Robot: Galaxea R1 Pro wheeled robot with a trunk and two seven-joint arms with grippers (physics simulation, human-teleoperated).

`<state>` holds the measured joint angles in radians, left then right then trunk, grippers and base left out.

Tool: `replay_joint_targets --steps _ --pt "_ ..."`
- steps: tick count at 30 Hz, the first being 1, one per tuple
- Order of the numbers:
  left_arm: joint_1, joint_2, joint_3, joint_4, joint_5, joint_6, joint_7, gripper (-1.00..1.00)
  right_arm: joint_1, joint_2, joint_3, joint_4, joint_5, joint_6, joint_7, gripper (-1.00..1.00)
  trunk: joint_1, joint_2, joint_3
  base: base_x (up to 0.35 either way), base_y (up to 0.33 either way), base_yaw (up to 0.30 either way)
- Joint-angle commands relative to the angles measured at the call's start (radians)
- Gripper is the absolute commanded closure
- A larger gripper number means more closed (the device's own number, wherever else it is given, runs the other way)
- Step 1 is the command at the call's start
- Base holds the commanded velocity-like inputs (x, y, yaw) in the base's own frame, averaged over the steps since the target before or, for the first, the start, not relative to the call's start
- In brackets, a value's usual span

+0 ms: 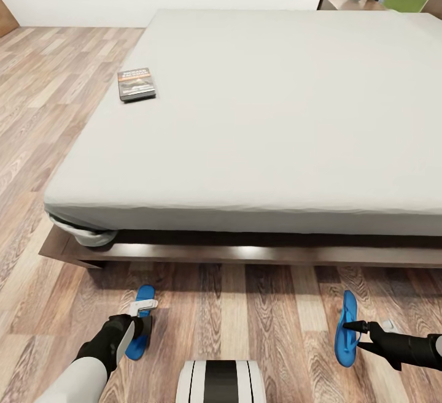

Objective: In the bedroom, move the book from the bed onto either nightstand, and place the two sandals side by side next to the bed.

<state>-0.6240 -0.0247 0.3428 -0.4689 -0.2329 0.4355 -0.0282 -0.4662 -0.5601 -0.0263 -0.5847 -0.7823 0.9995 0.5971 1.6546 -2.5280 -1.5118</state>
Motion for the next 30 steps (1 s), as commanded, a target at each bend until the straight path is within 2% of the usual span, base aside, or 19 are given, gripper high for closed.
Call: replay_joint_targets --steps 1,9,14,21,30 --pt "0.0 -0.001 0.007 -0.002 -0.008 0.005 -0.003 1.0 -0.001 0.0 -0.003 0.0 0.005 0.005 0.004 1.0 0.0 0.0 -0.001 0.0 0.0 0.0" --pt "0.0 -0.001 0.007 -0.002 -0.008 0.004 -0.003 1.0 -0.001 0.0 -0.003 0.0 0.005 0.005 0.004 1.0 0.0 0.0 -0.001 0.0 0.015 0.0" --pt "0.0 -0.001 0.007 -0.002 -0.008 0.004 -0.003 1.0 -0.001 0.0 -0.003 0.001 0.005 0.005 0.004 1.0 0.0 0.0 -0.001 0.0 0.218 0.0" --pt "0.0 -0.001 0.007 -0.002 -0.008 0.003 -0.003 1.0 -0.001 0.0 -0.003 0.002 0.005 0.005 0.004 1.0 0.0 0.0 -0.001 0.0 0.069 0.0" --pt "0.0 -0.001 0.008 -0.002 -0.008 0.003 -0.003 1.0 -0.001 0.0 -0.003 0.002 0.005 0.005 0.004 1.0 0.0 0.0 -0.001 0.0 0.213 0.0"
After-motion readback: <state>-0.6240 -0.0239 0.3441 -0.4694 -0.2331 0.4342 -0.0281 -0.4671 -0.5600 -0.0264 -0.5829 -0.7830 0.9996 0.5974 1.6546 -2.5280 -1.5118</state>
